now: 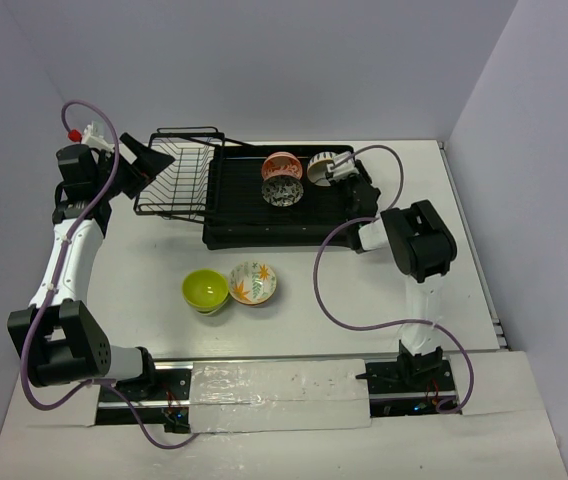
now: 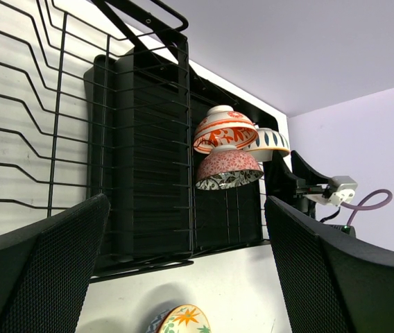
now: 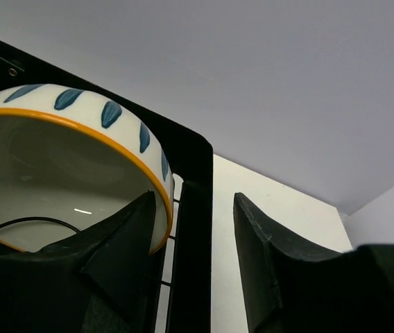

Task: Load the bowls into the dish rack
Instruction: Insert the bowl into the dish rack, then pick up the bowl from the center of the board.

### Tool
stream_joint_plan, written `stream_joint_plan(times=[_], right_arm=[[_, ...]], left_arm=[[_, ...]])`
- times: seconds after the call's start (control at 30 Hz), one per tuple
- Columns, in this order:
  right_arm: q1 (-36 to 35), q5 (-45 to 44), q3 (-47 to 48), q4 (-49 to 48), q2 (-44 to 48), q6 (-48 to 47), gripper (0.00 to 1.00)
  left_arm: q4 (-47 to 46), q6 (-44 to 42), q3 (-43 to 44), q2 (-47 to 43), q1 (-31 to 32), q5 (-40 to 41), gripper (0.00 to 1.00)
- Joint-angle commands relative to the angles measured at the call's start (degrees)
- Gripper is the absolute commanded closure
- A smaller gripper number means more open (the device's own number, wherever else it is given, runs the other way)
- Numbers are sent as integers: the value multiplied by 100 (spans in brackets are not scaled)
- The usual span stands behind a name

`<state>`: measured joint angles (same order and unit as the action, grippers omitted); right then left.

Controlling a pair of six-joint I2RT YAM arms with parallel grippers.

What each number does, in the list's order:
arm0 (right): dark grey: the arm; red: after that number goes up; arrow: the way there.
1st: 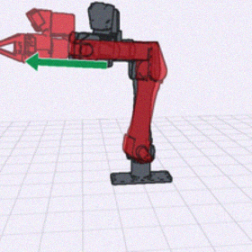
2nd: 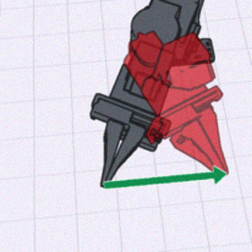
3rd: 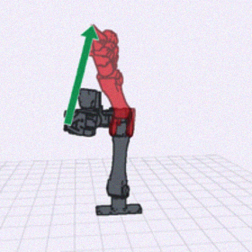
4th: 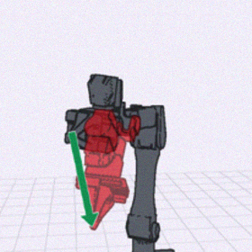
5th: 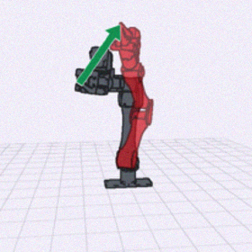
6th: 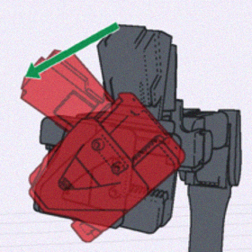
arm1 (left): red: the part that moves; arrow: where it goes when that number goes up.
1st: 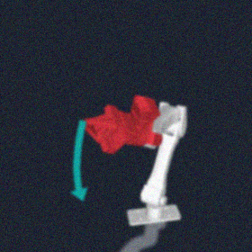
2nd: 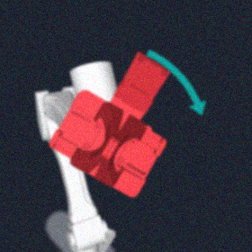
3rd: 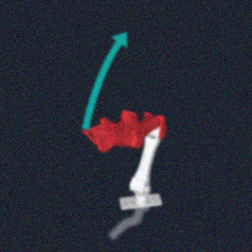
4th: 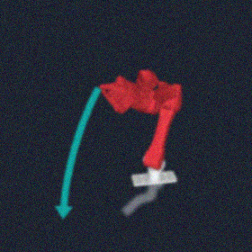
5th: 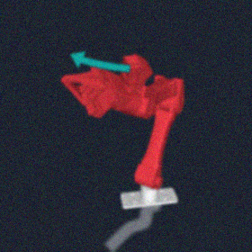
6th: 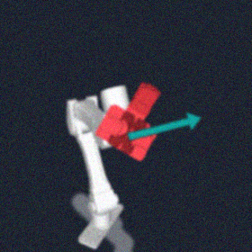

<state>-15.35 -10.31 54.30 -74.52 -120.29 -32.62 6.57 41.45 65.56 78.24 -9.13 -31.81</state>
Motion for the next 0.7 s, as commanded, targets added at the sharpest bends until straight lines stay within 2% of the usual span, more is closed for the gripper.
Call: stream_joint_plan(times=[0.0, 0.1, 0.33, 0.4, 0.67], right_arm=[[76, 186, -34, 190, 593, 475, 43], [76, 327, -130, 429, 787, 783, 38], [76, 705, -640, 913, 1595, 1732, 37], [24, 680, -902, 792, 1832, 1733, 27], [-29, 512, -868, 1923, 2790, 1968, 29]], left_arm=[[-296, 30, -61, -212, 25, -9, 1], [-305, 21, -70, -274, 25, 26, 1], [-296, 12, -78, -379, 25, 61, 1], [-262, -23, -70, -406, 7, 96, 1], [-139, -146, -17, -476, 16, 245, 1]])
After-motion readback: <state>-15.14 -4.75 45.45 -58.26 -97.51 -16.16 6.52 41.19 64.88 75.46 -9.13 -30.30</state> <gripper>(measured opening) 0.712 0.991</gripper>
